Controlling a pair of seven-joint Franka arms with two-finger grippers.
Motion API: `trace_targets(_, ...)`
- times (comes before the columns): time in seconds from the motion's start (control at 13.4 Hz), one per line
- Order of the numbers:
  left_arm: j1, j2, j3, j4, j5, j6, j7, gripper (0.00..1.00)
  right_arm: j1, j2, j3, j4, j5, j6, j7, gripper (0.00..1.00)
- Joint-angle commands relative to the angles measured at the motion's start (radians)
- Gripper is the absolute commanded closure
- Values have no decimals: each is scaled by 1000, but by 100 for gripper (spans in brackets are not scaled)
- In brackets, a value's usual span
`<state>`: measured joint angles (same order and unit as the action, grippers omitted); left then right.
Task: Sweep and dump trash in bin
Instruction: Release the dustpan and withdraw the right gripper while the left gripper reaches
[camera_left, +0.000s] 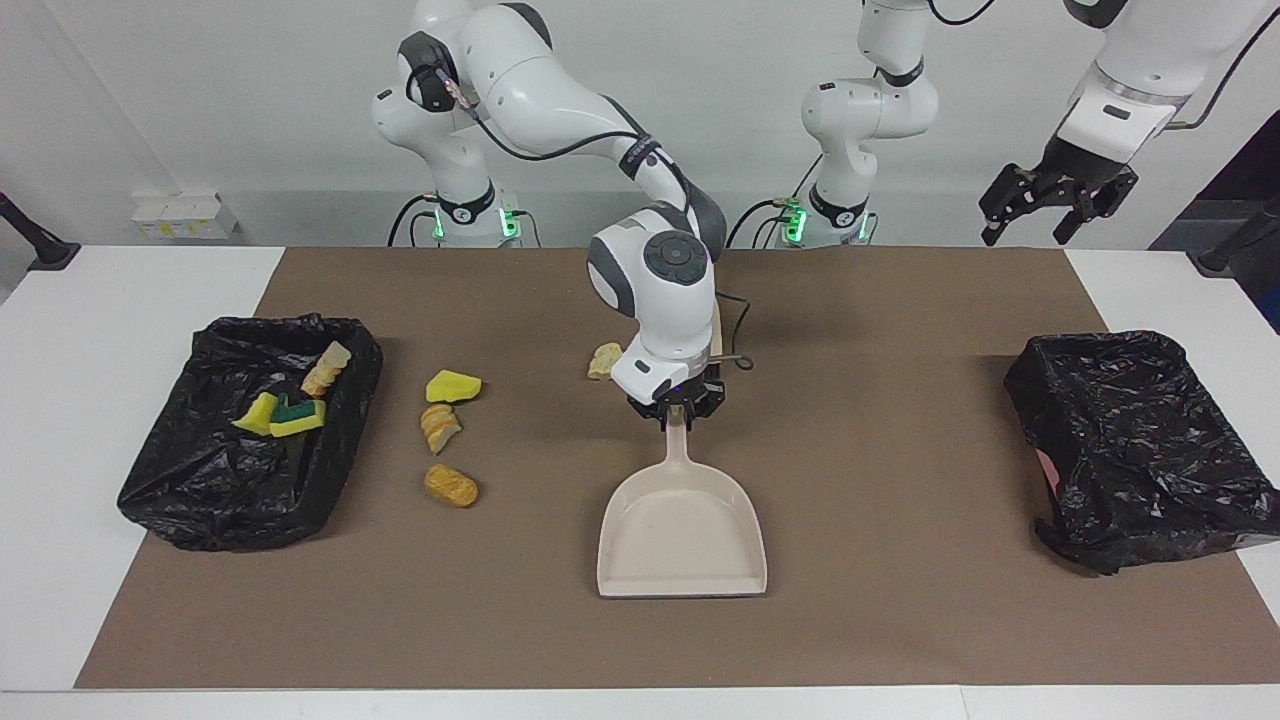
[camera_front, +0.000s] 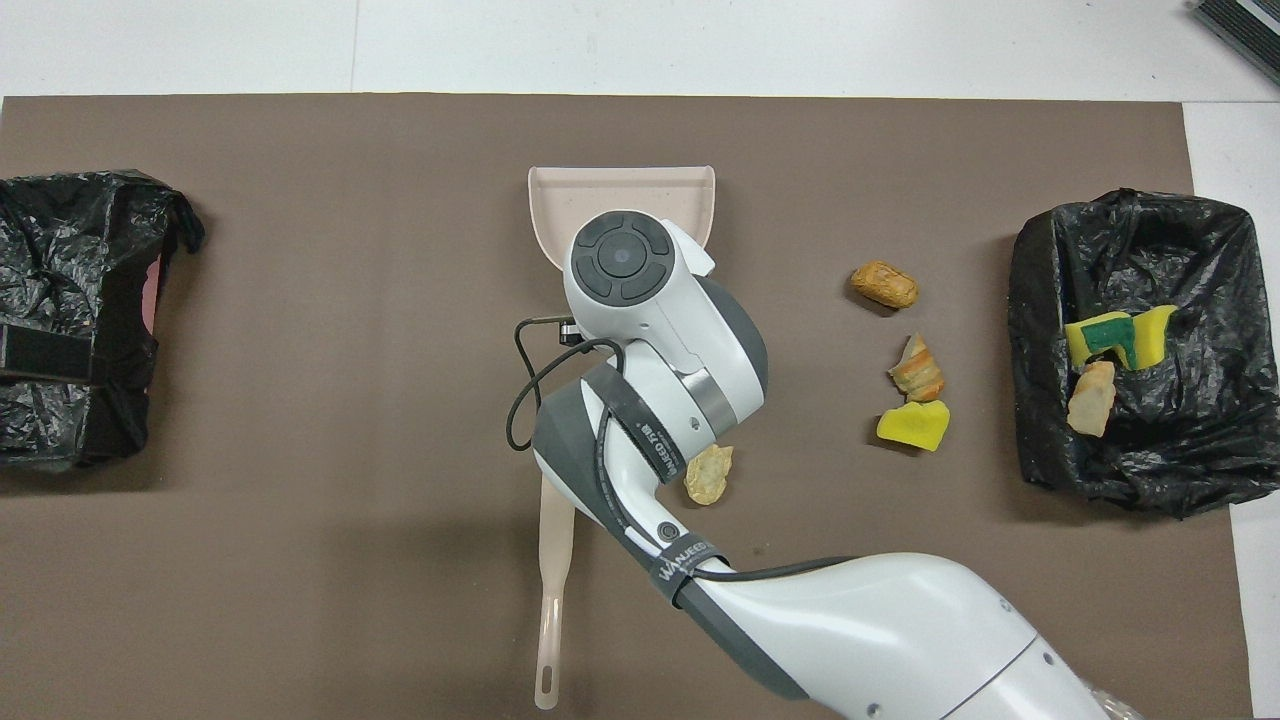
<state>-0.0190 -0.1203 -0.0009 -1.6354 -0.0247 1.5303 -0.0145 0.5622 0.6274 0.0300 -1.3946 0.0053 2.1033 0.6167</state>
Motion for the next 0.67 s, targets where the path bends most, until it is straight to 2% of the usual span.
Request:
trace_targets(0.0,11,-22,-5,-23,3,-4,18,0,-21,-8,11,-37,16,55,-25,0)
trace_targets(0.22,2,-16,-7,-23,3,14,18,0,-15,-52,10,-38,12,-1,-28,0)
trace_targets(0.45,-2,4,-7,-21,3,146,11,0,25,-115,11,-55,12,-135,-3,0)
trace_targets(0.6,-4,46,-14,-9,3,217,2,0,54,-175,13,-101,13,-170,64,0)
